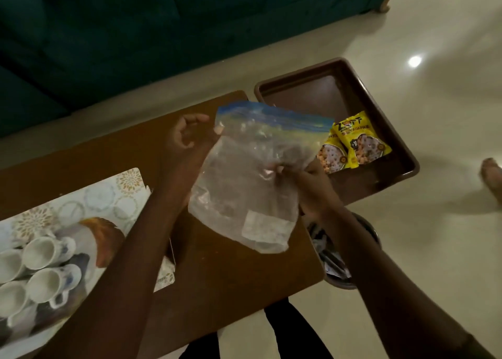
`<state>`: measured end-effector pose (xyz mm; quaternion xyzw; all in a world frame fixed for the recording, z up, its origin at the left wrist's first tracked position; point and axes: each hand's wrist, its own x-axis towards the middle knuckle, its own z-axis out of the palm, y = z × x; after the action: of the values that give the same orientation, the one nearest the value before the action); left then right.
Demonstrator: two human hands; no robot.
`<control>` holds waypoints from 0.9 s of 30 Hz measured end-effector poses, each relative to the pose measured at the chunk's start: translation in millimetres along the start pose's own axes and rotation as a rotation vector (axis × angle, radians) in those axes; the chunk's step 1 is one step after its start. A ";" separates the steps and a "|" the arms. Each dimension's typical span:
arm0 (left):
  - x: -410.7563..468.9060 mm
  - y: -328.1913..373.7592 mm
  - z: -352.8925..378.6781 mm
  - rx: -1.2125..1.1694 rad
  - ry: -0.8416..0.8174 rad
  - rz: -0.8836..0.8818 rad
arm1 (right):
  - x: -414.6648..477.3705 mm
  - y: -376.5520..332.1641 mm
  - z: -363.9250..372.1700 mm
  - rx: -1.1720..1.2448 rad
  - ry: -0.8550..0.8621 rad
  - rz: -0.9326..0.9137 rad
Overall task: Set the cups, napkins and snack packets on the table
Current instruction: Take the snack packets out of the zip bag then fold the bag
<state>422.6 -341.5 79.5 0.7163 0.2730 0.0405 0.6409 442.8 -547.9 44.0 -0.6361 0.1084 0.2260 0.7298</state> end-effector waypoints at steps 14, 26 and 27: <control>-18.2 -47.5 -0.5 -0.349 -0.282 -0.297 | -10.6 -0.6 -51.5 -0.209 0.013 -0.217; -13.3 -40.7 4.7 0.560 -0.408 -0.117 | -0.6 -3.6 -64.9 -1.135 -0.092 -0.224; -12.2 -42.9 5.0 0.634 -0.333 -0.013 | -0.3 -5.3 -69.3 -1.182 -0.034 -0.242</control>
<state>399.8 -350.1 41.8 0.8745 0.1680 -0.1676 0.4229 454.0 -616.2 37.3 -0.9380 -0.1201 0.1735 0.2749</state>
